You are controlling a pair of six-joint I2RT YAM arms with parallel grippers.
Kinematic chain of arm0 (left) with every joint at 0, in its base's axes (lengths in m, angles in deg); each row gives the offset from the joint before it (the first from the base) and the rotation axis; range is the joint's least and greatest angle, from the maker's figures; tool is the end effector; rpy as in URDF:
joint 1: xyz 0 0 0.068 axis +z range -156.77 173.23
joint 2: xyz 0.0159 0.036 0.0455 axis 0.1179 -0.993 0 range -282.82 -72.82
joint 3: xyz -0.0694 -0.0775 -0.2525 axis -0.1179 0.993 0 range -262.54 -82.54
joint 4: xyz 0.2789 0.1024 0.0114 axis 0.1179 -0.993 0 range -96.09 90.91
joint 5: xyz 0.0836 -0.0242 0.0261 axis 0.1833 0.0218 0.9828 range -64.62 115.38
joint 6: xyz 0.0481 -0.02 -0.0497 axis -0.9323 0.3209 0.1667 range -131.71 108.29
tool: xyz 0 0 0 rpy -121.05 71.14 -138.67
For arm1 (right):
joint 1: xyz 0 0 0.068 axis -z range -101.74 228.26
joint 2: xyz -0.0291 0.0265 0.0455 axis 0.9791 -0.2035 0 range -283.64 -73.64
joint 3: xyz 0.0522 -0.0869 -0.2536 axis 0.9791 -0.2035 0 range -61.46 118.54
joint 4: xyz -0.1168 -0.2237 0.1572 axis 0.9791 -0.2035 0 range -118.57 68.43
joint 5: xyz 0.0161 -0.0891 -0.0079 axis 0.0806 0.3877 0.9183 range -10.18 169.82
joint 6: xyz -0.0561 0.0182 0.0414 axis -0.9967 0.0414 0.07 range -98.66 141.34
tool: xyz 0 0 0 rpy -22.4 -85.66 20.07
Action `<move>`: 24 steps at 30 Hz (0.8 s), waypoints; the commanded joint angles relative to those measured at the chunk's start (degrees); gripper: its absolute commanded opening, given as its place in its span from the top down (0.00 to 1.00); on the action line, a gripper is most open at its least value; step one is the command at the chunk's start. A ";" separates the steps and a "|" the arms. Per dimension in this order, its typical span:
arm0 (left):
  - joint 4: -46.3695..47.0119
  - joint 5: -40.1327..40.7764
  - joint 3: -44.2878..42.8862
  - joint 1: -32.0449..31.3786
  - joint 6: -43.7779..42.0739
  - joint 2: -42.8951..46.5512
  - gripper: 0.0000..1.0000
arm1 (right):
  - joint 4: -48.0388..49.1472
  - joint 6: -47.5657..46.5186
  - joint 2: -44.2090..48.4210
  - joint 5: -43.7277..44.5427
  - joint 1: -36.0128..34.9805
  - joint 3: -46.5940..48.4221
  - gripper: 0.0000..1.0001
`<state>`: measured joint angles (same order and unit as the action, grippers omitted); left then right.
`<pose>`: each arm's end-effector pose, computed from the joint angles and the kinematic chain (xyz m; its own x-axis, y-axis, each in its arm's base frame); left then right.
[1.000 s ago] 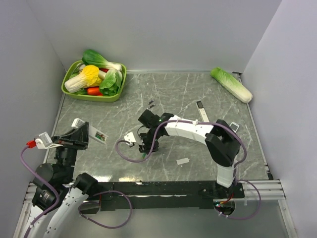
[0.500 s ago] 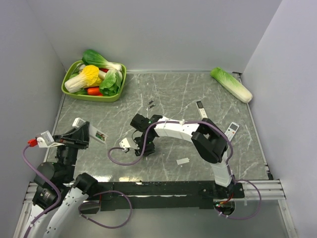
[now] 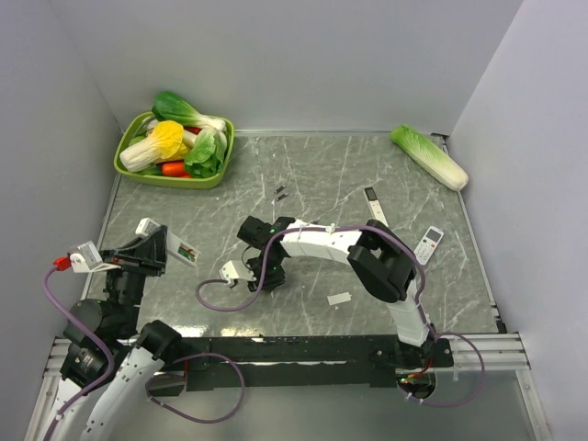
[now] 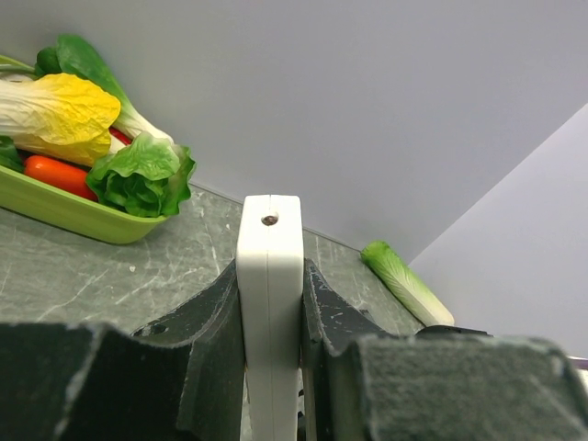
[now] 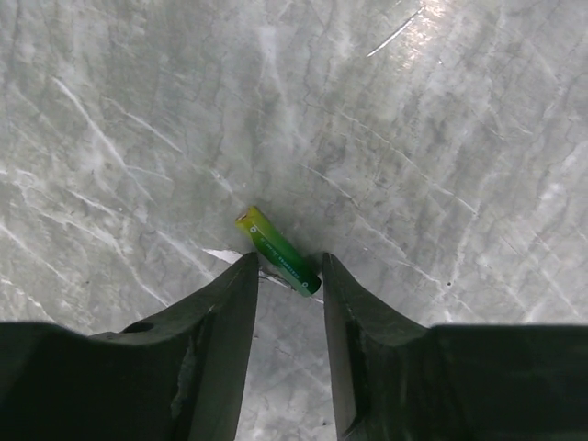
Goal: Load the batteries into the remote control
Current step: Pick up the battery from the center of the board.
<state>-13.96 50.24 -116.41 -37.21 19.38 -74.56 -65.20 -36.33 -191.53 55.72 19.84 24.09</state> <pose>0.0867 -0.0219 0.3608 0.1604 -0.6376 -0.7535 0.2293 0.7665 -0.5999 0.2128 0.3926 0.1219 0.4292 -0.7746 -0.4644 -0.8729 -0.4879 0.0071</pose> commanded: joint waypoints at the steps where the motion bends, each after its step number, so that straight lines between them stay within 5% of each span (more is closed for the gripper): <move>1: 1.51 -0.96 -0.32 0.20 -0.15 -0.72 0.99 | 0.31 1.59 -0.59 3.26 -0.91 -1.62 0.60; 8: 1.86 -1.92 -0.24 0.64 0.02 -1.16 0.99 | 3.12 5.72 3.01 4.59 -0.91 -7.86 0.69; 18: 4.06 -5.17 1.52 0.73 1.86 -1.95 0.99 | 9.26 13.54 12.31 3.27 -0.83 -18.39 0.97; 24: 7.84 -9.56 4.68 0.73 5.99 -4.67 0.99 | 14.45 20.48 19.87 3.70 -0.83 -23.76 1.00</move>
<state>-11.51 45.04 -113.11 -36.73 21.76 -76.52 -51.17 -22.25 -178.00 58.87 19.34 3.83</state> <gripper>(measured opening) 0.276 0.045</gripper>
